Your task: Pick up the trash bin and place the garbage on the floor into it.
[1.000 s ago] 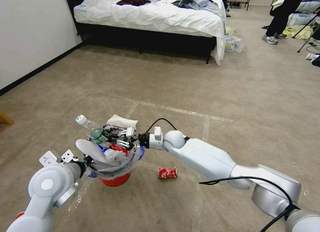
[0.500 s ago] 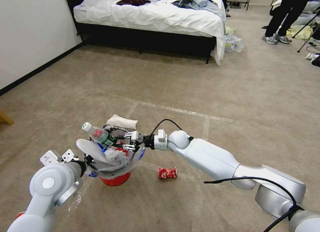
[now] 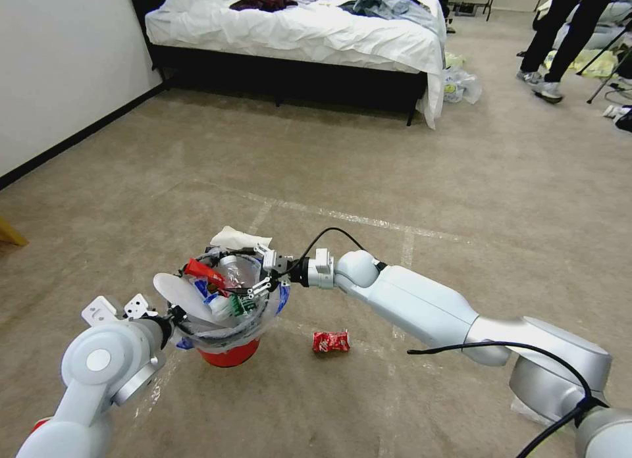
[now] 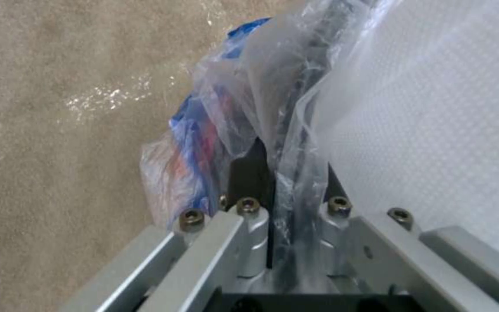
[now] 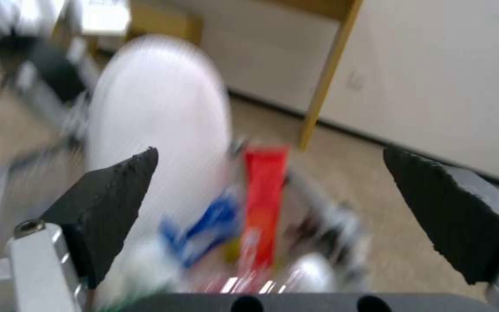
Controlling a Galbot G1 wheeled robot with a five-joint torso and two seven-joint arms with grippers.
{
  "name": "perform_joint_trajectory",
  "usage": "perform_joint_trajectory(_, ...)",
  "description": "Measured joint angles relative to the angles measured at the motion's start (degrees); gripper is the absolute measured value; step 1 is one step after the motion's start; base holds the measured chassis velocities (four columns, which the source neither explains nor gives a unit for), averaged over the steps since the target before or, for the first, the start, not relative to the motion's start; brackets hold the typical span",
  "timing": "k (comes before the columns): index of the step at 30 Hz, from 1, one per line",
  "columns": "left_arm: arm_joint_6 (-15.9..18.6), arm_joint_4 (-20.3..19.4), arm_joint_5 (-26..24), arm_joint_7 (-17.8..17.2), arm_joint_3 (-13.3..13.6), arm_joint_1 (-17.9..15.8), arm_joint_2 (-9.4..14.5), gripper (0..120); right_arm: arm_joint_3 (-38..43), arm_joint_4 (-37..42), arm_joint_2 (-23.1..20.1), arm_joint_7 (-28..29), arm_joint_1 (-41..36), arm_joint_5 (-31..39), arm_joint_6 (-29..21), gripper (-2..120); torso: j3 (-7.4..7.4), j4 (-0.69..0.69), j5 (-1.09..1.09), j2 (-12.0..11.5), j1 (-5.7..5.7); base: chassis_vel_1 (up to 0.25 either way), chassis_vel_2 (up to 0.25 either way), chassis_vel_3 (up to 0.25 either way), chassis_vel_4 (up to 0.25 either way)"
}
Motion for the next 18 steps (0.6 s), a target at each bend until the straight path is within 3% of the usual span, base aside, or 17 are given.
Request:
perform_joint_trajectory(5,-0.4,0.1,-0.7,-0.2,-0.8,0.2,0.3,4,4.1,2.4,-0.6,4.0,0.6,5.0,1.3,100,0.0,0.02,0.0,0.0,0.0,0.0,0.0,0.0,0.0)
perform_joint_trajectory(7,-0.7,0.1,-1.1,-0.5,-1.2,0.4,0.5,4,9.7,4.9,-2.5,11.9,-0.5,5.7,2.5,100,-0.01,0.02,-0.01,0.0,0.0,0.0,0.0,0.0,0.0)
perform_joint_trajectory(8,-0.7,0.1,-1.1,-0.5,-1.2,0.4,0.5,4,9.7,4.9,-2.5,11.9,-0.5,5.7,2.5,100,-0.01,0.02,-0.01,0.0,0.0,0.0,0.0,0.0,0.0)
perform_joint_trajectory(10,-0.7,0.0,-1.3,-0.6,-1.5,0.6,0.6,4,15.1,7.2,-4.6,18.8,-3.5,3.5,4.1,100,-0.01,0.01,0.0,0.0,0.0,0.0,0.0,0.0,0.0)
perform_joint_trajectory(11,-0.7,0.0,-1.3,-0.6,-1.5,0.6,0.6,4,15.1,7.2,-4.6,18.8,-3.5,3.5,4.1,100,-0.01,0.01,0.0,0.0,0.0,0.0,0.0,0.0,0.0)
perform_joint_trajectory(13,-0.7,-0.1,-1.5,-1.2,-2.1,0.8,0.9,4,21.6,10.9,-8.1,27.0,-9.7,-2.0,4.8,100,-0.01,-0.02,0.02,0.0,0.0,0.0,0.0,0.0,0.0)
perform_joint_trajectory(16,-0.7,-0.3,-1.5,-1.4,-2.4,0.9,0.9,4,24.2,12.3,-9.3,30.1,-12.5,-4.2,4.9,100,-0.01,-0.02,0.02,0.0,0.0,0.0,0.0,0.0,0.0)
perform_joint_trajectory(18,-0.7,-0.8,-1.6,-1.6,-2.7,1.4,0.9,4,30.1,15.2,-11.5,34.4,-18.8,-7.4,4.8,100,-0.01,-0.02,0.03,0.0,0.0,0.0,0.0,0.0,0.0)
